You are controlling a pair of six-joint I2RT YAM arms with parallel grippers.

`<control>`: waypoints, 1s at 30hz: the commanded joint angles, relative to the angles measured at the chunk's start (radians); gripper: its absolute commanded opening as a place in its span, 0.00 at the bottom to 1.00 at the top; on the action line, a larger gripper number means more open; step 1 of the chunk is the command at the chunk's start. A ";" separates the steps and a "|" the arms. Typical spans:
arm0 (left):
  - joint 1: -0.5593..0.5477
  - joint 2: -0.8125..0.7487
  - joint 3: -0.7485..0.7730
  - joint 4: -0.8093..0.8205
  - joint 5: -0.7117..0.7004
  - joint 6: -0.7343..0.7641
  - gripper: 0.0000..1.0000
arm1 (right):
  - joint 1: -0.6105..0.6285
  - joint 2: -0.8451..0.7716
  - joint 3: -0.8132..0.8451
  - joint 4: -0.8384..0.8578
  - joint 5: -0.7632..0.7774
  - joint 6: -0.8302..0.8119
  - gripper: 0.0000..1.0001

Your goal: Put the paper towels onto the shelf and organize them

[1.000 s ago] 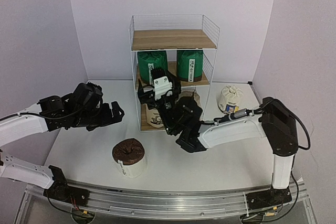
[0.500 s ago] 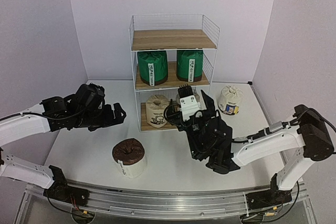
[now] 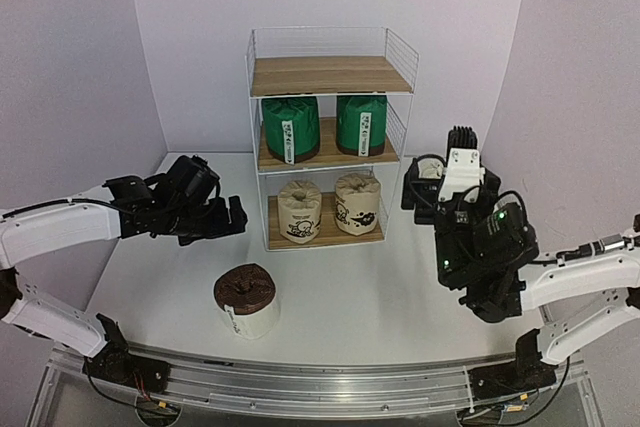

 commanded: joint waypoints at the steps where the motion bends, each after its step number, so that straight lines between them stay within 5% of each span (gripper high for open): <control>1: 0.004 0.015 0.051 0.011 0.021 0.022 1.00 | 0.016 0.203 0.295 0.016 0.265 -0.436 0.98; 9: 0.004 -0.016 0.024 0.041 0.073 0.072 1.00 | -0.021 0.490 0.539 0.015 -0.089 -1.413 0.98; 12: 0.004 -0.029 0.023 0.036 0.096 0.098 1.00 | -0.036 0.512 0.686 -0.153 -0.057 -1.498 0.98; 14: 0.004 -0.040 0.022 0.028 0.105 0.115 1.00 | -0.040 0.477 0.730 -0.521 -0.042 -1.311 0.98; 17: 0.004 -0.065 0.025 0.009 0.101 0.132 1.00 | -0.047 0.432 0.796 -1.523 -0.160 -0.895 0.98; 19: 0.004 -0.084 0.029 -0.001 0.103 0.146 1.00 | -0.047 0.500 0.988 -2.126 -0.385 -0.596 0.98; 21: 0.004 -0.104 0.028 -0.011 0.102 0.152 1.00 | -0.048 0.542 1.116 -2.441 -0.616 -0.487 0.97; 24: 0.004 -0.139 0.015 -0.011 0.098 0.137 1.00 | -0.064 0.615 1.350 -2.550 -0.870 -0.283 0.98; 27: 0.004 -0.173 -0.007 0.002 0.092 0.108 0.99 | -0.156 0.609 1.399 -2.488 -1.178 0.084 0.98; 30: 0.004 -0.207 -0.036 0.011 0.081 0.078 1.00 | -0.241 0.437 1.006 -2.098 -1.200 0.418 0.98</control>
